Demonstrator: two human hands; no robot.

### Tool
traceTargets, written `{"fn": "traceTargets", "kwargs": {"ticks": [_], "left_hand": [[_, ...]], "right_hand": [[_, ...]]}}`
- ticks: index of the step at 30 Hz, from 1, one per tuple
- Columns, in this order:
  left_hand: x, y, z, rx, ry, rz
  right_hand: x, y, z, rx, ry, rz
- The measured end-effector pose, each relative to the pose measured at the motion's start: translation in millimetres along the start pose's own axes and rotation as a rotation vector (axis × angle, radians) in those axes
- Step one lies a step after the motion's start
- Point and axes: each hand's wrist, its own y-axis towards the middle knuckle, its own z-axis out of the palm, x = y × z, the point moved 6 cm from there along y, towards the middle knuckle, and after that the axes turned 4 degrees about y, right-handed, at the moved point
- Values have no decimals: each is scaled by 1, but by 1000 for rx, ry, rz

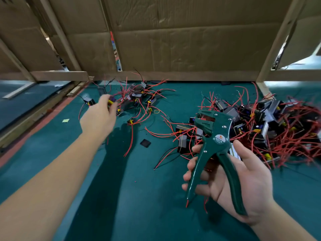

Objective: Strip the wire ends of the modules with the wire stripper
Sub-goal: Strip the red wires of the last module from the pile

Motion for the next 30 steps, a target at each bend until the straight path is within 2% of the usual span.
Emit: {"fn": "traceTargets", "kwargs": {"ticks": [2,4,5,7,9,12,14,16,19,22,23,25,27,30], "left_hand": [[3,7,0,-2,77,-34],[5,10,9,141,227,-60],[3,9,12,195,242,-78],[-10,4,11,163,147,-28],[-39,-8,9,94,22,219],[-84,-37,19,170,-59,621],[-105,-56,23,145,-30,752],[-121,-71,28,183,-15,791],[-142,-86,35,327,-12,802],[-160,-98,23,279,16,837],[-163,-103,22,292,-61,832],[-160,-107,23,402,-364,695],[-146,-103,27,463,-504,463],[-124,-98,14,221,-606,240]], "right_hand": [[0,1,-1,4,5,-1],[-1,1,-1,14,-2,9],[-1,0,-1,16,-8,16],[-2,0,0,19,-13,32],[-3,0,1,19,-12,39],[-3,0,0,11,-3,39],[-2,-1,-1,13,8,39],[-2,0,1,20,13,42],[-1,-1,2,34,12,50],[-1,-2,5,83,28,60],[-1,-2,5,97,44,66],[-1,-2,6,114,69,78],[-2,-2,8,132,58,79],[-1,1,2,49,35,32]]}}
